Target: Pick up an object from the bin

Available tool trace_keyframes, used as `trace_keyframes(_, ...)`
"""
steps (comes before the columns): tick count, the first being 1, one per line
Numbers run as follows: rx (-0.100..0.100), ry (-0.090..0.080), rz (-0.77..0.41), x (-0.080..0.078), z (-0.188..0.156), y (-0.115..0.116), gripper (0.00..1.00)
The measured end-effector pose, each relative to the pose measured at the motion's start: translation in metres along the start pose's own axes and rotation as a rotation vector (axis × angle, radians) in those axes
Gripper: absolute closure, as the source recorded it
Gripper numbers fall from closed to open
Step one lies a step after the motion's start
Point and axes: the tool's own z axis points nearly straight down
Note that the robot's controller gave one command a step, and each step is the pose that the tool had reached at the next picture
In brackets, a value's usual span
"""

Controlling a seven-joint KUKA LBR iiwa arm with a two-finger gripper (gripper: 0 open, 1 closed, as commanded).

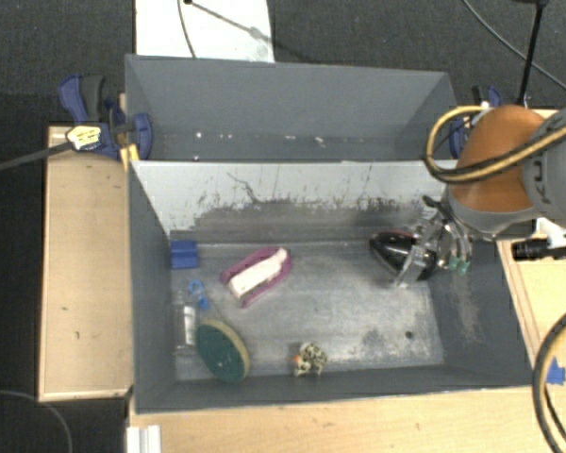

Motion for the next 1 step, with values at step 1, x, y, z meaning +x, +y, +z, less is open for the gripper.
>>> trace_keyframes(1, -0.001, -0.004, -0.003, -0.0020, -0.0611, 0.0005, 1.00)
